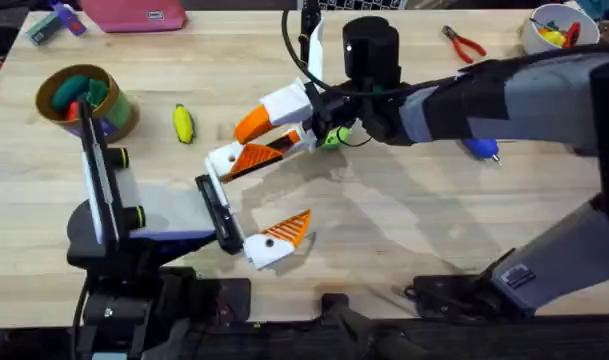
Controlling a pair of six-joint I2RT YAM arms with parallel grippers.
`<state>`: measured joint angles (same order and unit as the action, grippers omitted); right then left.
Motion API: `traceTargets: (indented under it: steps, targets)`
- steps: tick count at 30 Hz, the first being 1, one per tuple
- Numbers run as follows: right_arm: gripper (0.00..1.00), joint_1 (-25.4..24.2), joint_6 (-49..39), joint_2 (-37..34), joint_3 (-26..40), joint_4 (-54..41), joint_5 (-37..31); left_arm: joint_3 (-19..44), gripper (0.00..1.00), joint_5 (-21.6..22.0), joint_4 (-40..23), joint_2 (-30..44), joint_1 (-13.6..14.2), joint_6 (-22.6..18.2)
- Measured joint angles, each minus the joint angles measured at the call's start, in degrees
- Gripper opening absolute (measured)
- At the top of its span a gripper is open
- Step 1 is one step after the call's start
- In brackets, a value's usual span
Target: Pick up the gripper from the table and insert it into the empty holder that is missing its gripper. Then pick up a screw, insert it into the mounting hole, and use the screwdriver to tighten it. Finally, clean up the table by picking up the vegetable and placing it into the bucket.
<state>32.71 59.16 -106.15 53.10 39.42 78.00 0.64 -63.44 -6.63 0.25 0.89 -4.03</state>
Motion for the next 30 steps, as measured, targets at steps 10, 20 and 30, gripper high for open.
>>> traceTargets:
  steps: [10,20,30]
  targets:
    - [0.992,-6.09,-11.18,10.68,0.87,-28.12,-3.81,0.0,0.985,0.0,0.0,0.0,0.0,0.0]
    - [0.992,-13.57,-39.23,23.8,18.78,-85.58,-36.58,0.0,0.985,0.0,-0.02,0.0,0.0,0.02]
    - [0.947,-6.83,-49.86,16.73,41.23,-107.0,-70.03,0.0,0.985,-0.02,-0.02,0.0,0.0,0.02]
